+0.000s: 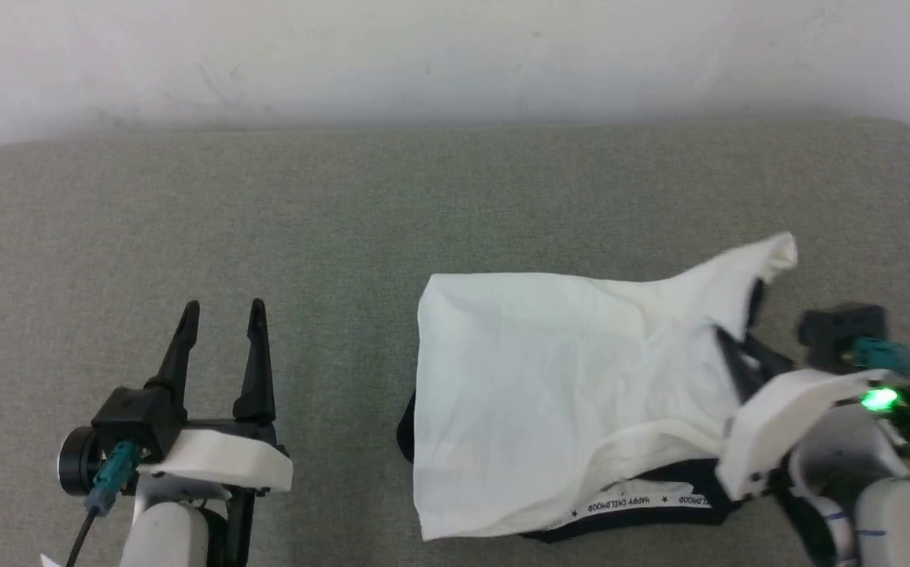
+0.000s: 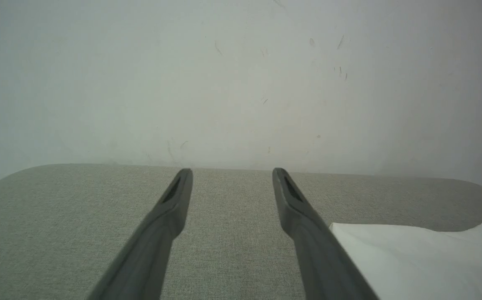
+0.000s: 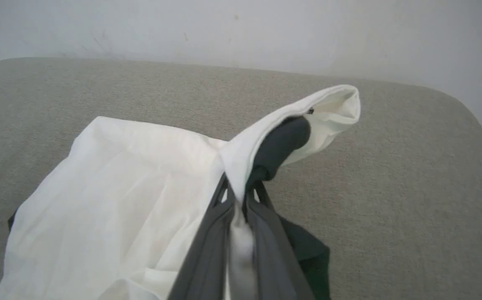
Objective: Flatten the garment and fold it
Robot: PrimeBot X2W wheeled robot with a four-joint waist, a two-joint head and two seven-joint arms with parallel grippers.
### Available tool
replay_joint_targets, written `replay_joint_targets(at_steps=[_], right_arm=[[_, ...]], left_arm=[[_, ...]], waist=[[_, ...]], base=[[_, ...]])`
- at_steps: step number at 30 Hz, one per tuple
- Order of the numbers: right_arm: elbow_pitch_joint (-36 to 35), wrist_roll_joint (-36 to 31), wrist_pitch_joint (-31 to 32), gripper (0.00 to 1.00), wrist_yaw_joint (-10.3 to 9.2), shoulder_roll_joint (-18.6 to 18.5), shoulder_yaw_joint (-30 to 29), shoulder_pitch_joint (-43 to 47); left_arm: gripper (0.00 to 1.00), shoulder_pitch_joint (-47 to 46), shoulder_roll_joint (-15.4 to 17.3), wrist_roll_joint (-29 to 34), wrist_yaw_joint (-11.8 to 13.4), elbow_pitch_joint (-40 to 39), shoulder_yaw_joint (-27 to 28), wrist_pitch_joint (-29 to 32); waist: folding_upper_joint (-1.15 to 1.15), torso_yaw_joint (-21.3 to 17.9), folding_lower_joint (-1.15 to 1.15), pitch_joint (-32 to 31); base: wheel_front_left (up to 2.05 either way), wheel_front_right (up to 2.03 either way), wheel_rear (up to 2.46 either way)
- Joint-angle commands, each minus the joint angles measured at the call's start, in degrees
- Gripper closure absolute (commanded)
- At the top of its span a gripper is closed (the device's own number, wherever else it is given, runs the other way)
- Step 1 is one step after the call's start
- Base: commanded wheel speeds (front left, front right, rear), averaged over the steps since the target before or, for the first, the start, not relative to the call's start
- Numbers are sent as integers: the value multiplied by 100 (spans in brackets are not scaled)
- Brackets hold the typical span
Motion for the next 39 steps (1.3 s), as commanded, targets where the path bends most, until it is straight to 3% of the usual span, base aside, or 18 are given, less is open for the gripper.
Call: replay_joint_targets(at_steps=[1, 2, 8, 15, 23, 24, 25, 33, 39], right_arm=[[-296, -34, 123, 100, -5, 6, 491, -2], [-296, -34, 123, 100, -5, 6, 491, -2], [-257, -68, 310, 100, -5, 6, 1752, -373], [761, 92, 199, 100, -5, 6, 2644, -954], [1913, 598, -5, 100, -5, 6, 3149, -1498], [1998, 667, -28, 59, -5, 6, 3206, -1556], [2055, 760, -75, 0, -5, 6, 3242, -1610], [1601, 1442, -1106, 0, -5, 6, 3197, -1851], [822, 1345, -2160, 0, -5, 6, 2074, -1552]], left_arm=[[0, 53, -33, 47, -34, -16, 17, -27], [0, 53, -33, 47, -34, -16, 17, -27], [0, -5, -60, 65, -73, 12, -13, -27], [0, -120, -99, 62, -131, 52, -63, -27], [0, -166, -134, 91, -161, 85, -63, -27], [0, -165, -139, 94, -163, 90, -64, -27], [0, -163, -143, 97, -166, 96, -64, -27], [0, -77, -163, 125, -169, 81, 9, -27], [0, -14, -163, 153, -184, -6, 62, -27]], waist=[[0, 22, 0, 9], [0, 22, 0, 9], [0, 134, 0, 67], [0, 345, 0, 207], [0, 475, 0, 304], [0, 482, 0, 305], [0, 485, 0, 304], [0, 365, 0, 190], [0, 222, 0, 79]], base=[[0, 0, 0], [0, 0, 0], [0, 0, 0], [0, 0, 0], [0, 0, 0], [0, 0, 0], [0, 0, 0], [0, 0, 0], [0, 0, 0]])
